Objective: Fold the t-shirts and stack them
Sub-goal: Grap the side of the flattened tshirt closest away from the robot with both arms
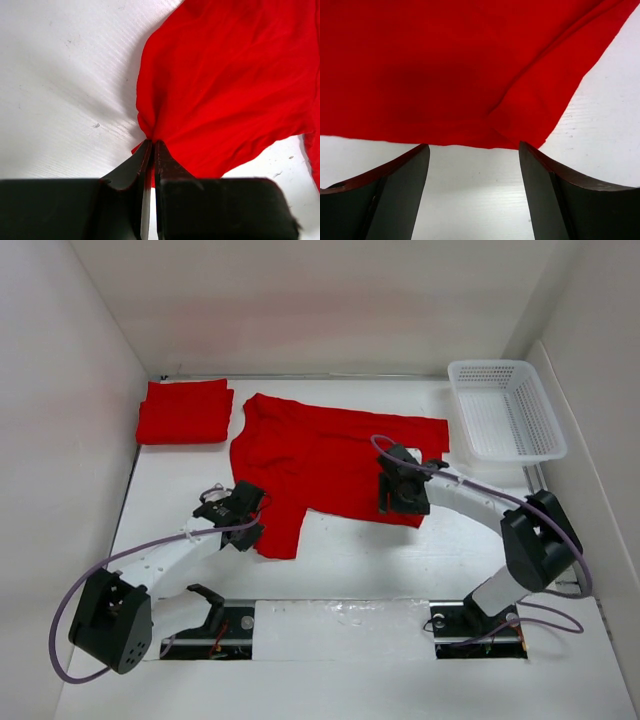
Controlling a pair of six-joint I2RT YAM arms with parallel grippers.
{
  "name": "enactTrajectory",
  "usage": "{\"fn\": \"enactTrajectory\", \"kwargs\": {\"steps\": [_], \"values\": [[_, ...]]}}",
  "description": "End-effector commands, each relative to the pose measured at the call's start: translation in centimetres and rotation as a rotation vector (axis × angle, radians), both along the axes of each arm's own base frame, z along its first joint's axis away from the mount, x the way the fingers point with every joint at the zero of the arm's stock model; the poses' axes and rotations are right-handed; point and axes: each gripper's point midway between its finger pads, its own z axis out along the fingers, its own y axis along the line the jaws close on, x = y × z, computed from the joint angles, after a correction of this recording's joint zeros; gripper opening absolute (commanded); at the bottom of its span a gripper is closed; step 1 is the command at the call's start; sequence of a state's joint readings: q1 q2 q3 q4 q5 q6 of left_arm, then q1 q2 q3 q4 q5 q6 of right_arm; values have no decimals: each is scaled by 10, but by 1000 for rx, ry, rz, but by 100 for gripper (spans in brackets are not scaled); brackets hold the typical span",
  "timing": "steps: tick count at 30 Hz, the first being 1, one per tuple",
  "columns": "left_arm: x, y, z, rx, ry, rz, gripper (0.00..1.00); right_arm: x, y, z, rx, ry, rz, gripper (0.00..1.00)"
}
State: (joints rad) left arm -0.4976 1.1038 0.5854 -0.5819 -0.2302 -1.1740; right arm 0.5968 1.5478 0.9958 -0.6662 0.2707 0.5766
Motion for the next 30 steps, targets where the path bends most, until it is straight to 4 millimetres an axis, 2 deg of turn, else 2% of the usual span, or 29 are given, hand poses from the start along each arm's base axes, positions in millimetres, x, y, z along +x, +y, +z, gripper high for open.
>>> {"fn": "enactTrajectory", "kwargs": {"steps": [1,5,11,13,14,18,20,24,25,27,28,30], "values": [[3,2,8,23,-24,-37,0,15,3,3,-2,-34,-66,77],[3,1,8,23,-24,-37,0,16,-11,-8,-50,1,-111,77],[7,0,8,23,-32,-45,0,21,-20,-5,-44,-7,-142,70],[6,0,6,27,-24,-45,0,21,-28,-7,-49,1,-167,68],[6,0,6,27,-24,-45,0,20,-28,-8,-47,7,-153,61],[9,0,8,34,-29,-42,0,21,-39,-10,-59,18,-168,44],[9,0,8,34,-29,-42,0,19,-43,-13,-65,27,-177,39],[8,1,9,30,-30,-34,0,17,-50,-6,-44,10,-194,25],[10,0,12,26,-38,-33,0,16,-48,-6,-35,6,-184,17],[11,-1,14,21,-47,-33,0,16,-51,-8,-12,14,-189,9],[12,1,14,29,-51,-30,0,15,-50,-8,1,6,-177,0],[14,-1,20,23,-69,-38,0,14,-52,-7,13,4,-175,0]]}}
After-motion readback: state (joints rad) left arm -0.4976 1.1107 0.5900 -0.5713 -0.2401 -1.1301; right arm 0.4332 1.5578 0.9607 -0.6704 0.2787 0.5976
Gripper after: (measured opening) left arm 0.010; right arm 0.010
